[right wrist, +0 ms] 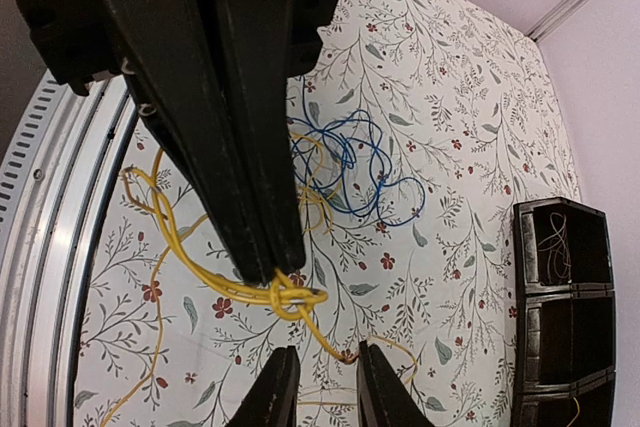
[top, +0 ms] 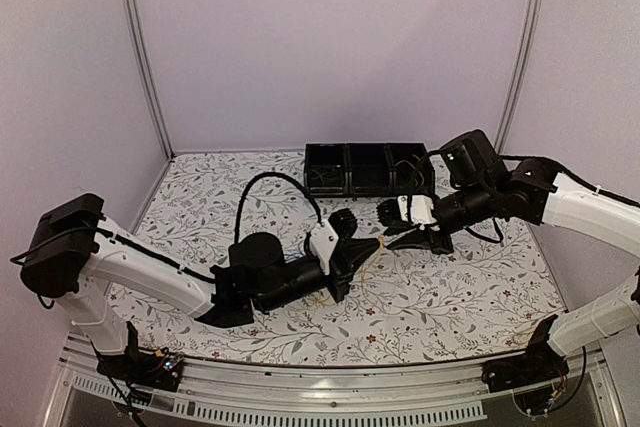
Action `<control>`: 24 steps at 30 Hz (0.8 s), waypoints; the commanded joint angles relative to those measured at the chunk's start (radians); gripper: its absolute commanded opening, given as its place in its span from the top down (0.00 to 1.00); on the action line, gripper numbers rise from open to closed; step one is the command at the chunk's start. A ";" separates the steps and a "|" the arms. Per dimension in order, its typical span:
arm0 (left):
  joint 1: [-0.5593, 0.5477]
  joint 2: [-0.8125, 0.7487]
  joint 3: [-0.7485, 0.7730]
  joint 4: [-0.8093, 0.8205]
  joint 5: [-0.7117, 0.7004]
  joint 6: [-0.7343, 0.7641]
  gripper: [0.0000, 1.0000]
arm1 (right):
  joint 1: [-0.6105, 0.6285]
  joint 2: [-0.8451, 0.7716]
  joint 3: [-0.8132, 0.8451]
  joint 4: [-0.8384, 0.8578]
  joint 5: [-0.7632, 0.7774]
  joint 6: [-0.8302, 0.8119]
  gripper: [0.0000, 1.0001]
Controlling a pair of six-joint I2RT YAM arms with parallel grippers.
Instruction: Untangle the cables
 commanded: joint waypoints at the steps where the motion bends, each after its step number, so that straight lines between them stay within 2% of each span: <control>1: -0.008 -0.010 0.003 0.015 0.014 -0.015 1.00 | 0.007 0.004 0.004 0.009 -0.013 -0.002 0.78; 7: -0.004 0.001 0.019 -0.008 0.024 -0.025 1.00 | 0.007 -0.003 0.015 -0.001 -0.014 -0.009 0.84; 15: 0.012 0.016 0.029 -0.029 0.048 -0.066 1.00 | 0.029 -0.004 0.049 -0.021 0.004 -0.030 1.00; 24: 0.042 0.024 0.050 -0.071 0.097 -0.132 1.00 | 0.118 0.015 0.048 -0.029 0.144 -0.083 1.00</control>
